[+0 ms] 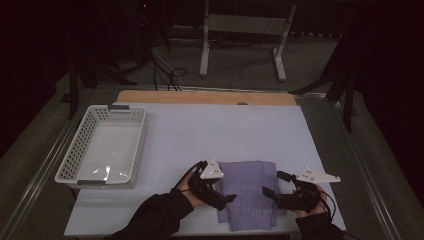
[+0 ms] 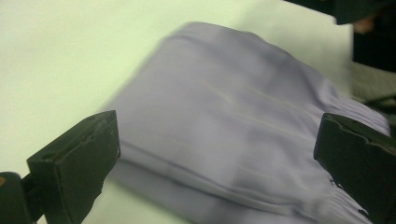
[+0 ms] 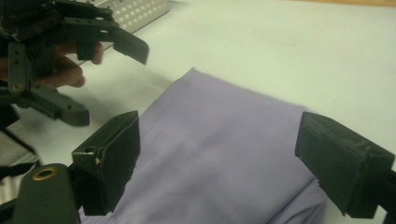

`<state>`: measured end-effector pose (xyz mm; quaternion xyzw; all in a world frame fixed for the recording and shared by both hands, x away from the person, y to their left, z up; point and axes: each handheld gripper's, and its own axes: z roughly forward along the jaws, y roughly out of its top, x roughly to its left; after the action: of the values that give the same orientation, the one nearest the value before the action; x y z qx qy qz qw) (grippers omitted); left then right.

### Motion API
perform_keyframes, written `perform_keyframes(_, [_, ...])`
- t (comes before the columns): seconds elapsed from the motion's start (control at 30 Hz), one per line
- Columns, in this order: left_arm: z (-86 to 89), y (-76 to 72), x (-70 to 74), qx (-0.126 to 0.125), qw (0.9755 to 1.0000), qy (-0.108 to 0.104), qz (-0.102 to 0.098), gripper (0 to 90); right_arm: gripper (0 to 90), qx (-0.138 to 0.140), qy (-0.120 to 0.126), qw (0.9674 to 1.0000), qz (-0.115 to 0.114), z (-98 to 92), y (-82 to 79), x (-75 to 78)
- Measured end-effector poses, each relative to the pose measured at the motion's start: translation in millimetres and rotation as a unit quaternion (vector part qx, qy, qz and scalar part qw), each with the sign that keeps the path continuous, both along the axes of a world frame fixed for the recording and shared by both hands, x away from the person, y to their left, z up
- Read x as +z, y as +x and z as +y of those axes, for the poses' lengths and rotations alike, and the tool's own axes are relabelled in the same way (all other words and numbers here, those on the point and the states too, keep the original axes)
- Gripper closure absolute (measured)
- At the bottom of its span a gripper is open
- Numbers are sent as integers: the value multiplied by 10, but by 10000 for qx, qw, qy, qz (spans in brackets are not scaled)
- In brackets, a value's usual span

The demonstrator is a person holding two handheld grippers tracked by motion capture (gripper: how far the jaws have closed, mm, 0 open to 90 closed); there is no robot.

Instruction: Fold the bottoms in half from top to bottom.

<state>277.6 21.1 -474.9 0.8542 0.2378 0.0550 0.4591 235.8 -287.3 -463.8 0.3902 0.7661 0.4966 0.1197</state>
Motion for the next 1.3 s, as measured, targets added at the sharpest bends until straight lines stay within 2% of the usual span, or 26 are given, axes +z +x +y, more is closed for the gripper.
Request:
perform_keyframes(0.07, [66,108,0,217,9997,-100,77,12,142,-47,-59,10000,-64,7,72,25])
perform_keyframes(0.13, [112,183,-17,496,9985,-226,75,12,142,-45,-116,9998,-133,6,156,43])
perform_keyframes(0.2, [146,261,-40,715,9968,-307,204,13,139,14,-152,9998,-95,13,228,46])
perform_keyframes(0.37, [144,410,-108,1007,9941,-310,272,19,138,-77,-212,9997,-137,16,402,18])
perform_keyframes(0.43, [115,479,-143,1077,9929,-338,377,19,136,-92,-221,9997,-35,9,473,-13])
perform_keyframes(0.5, [77,527,-180,1050,9932,-295,396,20,137,-205,-271,9994,20,-6,555,-75])
perform_keyframes(0.57, [47,574,-219,1077,9927,-255,478,25,139,-304,-344,9987,198,-32,631,-154])
perform_keyframes(0.63, [24,611,-262,1110,9920,-196,561,42,136,-299,-288,9988,262,-73,694,-235])
perform_keyframes(0.7, [-6,653,-316,1230,9905,-97,602,46,140,-426,-448,9973,386,-84,756,-299])
perform_keyframes(0.73, [-13,665,-328,1273,9899,-78,626,57,140,-395,-480,9972,424,-93,783,-326])
perform_keyframes(0.77, [-12,677,-346,1274,9896,-135,649,72,138,-450,-516,9967,437,-94,796,-343])
perform_keyframes(0.8, [-14,690,-366,1278,9895,-95,666,74,141,-496,-545,9964,423,-102,816,-366])
perform_keyframes(0.93, [-12,724,-431,1300,9886,-41,753,143,224,-624,-676,9946,480,-124,875,-452])
perform_keyframes(1.0, [-15,740,-467,1319,9874,-20,875,165,260,-657,-718,9939,521,-130,878,-499])
perform_keyframes(1.03, [-22,741,-489,1301,9871,74,935,178,263,-638,-727,9937,562,-130,883,-525])
perform_keyframes(1.1, [-31,735,-519,1333,9868,170,900,203,295,-709,-888,9917,605,-125,895,-565])
perform_keyframes(1.17, [-38,734,-532,1460,9852,291,855,233,312,-744,-933,9910,609,-125,903,-586])
perform_keyframes(1.23, [-32,714,-537,1455,9859,349,752,282,327,-752,-1057,9896,628,-119,911,-600])
perform_keyframes(1.3, [-27,703,-539,1388,9869,338,756,310,365,-763,-1266,9870,624,-113,916,-618])
